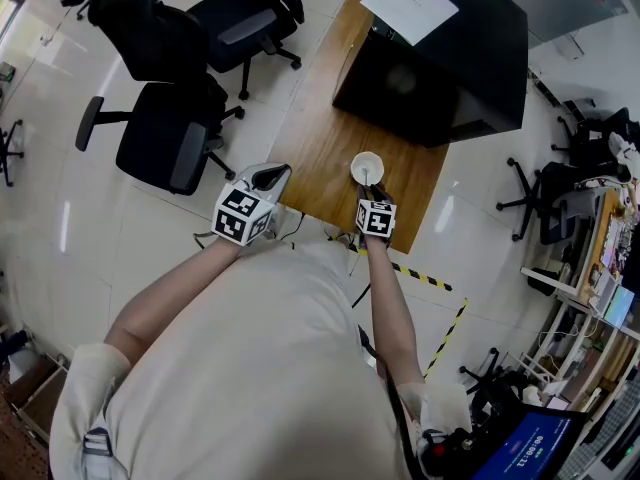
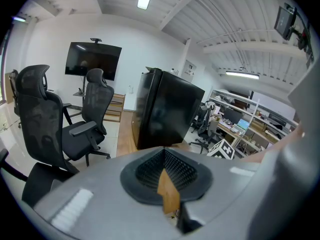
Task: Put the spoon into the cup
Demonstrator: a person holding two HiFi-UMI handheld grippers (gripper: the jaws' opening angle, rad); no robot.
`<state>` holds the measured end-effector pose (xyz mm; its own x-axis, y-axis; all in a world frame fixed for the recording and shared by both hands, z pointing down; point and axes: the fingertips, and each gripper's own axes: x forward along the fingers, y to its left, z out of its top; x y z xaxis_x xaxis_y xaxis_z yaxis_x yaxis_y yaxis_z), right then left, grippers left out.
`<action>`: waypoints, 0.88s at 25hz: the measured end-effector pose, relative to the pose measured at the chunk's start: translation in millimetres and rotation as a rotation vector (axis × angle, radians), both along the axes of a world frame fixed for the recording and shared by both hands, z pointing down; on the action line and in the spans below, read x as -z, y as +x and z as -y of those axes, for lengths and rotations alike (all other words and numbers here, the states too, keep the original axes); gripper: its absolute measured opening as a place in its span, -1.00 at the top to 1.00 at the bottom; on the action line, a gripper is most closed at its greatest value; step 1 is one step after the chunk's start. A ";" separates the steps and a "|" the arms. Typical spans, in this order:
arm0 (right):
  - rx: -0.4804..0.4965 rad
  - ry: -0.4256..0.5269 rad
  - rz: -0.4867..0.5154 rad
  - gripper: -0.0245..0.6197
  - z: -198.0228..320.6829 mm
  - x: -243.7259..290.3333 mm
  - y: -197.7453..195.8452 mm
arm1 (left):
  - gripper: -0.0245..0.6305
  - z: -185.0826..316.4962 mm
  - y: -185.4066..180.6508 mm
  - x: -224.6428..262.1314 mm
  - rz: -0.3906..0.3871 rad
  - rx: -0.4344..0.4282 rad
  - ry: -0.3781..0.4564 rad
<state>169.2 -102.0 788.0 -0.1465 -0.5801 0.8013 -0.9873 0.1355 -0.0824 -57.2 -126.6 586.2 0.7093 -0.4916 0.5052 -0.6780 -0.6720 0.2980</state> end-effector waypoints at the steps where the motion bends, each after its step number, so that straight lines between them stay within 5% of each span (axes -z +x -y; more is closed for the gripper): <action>1: -0.001 -0.002 0.002 0.52 0.6 -0.9 0.0 | 0.93 0.3 -0.9 0.0 0.000 0.002 0.000; 22: -0.026 -0.066 0.053 0.43 5.2 -16.2 -17.2 | 0.93 32.3 -36.1 5.9 -0.022 0.012 0.001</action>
<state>151.9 -107.3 804.2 -0.1751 -0.5301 0.8297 -0.9845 0.1023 -0.1424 -93.3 -158.9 580.3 0.7142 -0.5008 0.4890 -0.6793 -0.6642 0.3121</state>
